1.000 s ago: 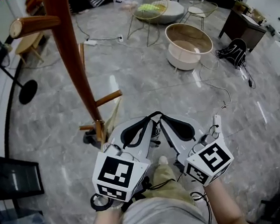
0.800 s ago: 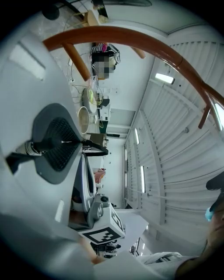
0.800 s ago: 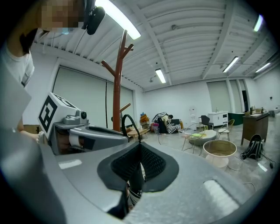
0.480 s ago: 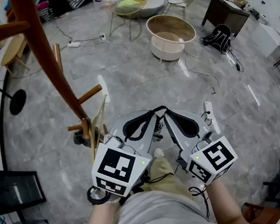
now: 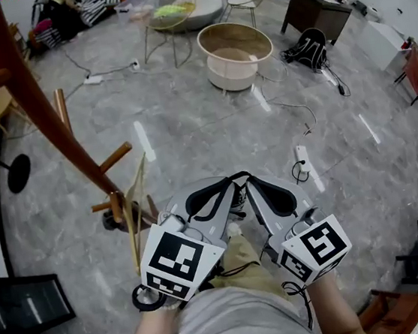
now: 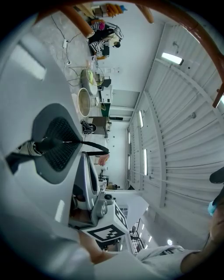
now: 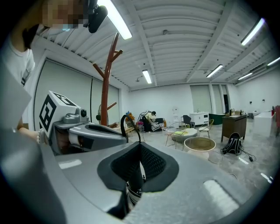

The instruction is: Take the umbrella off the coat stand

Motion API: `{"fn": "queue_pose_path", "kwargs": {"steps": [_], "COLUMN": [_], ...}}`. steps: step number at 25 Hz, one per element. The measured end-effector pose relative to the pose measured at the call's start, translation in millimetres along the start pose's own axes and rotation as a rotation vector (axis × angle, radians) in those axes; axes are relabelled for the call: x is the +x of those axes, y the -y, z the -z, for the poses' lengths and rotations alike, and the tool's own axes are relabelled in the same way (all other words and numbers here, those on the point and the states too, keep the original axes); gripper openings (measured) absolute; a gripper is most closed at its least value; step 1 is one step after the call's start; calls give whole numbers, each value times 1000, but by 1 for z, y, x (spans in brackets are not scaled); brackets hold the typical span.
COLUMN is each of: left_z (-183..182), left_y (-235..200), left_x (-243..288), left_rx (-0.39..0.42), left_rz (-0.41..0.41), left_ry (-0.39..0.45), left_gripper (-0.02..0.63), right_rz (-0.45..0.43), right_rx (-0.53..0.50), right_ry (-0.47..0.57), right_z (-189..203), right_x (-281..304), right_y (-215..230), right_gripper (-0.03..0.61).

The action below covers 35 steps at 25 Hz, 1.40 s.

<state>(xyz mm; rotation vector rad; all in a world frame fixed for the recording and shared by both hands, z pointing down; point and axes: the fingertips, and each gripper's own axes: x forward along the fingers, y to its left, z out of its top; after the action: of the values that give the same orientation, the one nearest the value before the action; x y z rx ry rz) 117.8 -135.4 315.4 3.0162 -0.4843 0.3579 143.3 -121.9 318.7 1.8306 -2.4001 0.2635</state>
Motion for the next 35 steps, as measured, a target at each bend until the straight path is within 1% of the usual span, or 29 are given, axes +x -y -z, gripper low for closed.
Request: {"fn": "queue_pose_path", "kwargs": {"steps": [11, 35], "left_z": [4, 3], "left_y": [13, 15], "left_x": [12, 16], "left_rx": [20, 15], "left_rz": [35, 34], "left_ry": [-20, -22], "left_gripper": [18, 18], "right_rz": [37, 38], "right_rx": [28, 20], "right_ry": [-7, -17], "right_z": [9, 8], "right_x": [-12, -13], "right_y": [11, 16], "right_gripper": [5, 5]}}
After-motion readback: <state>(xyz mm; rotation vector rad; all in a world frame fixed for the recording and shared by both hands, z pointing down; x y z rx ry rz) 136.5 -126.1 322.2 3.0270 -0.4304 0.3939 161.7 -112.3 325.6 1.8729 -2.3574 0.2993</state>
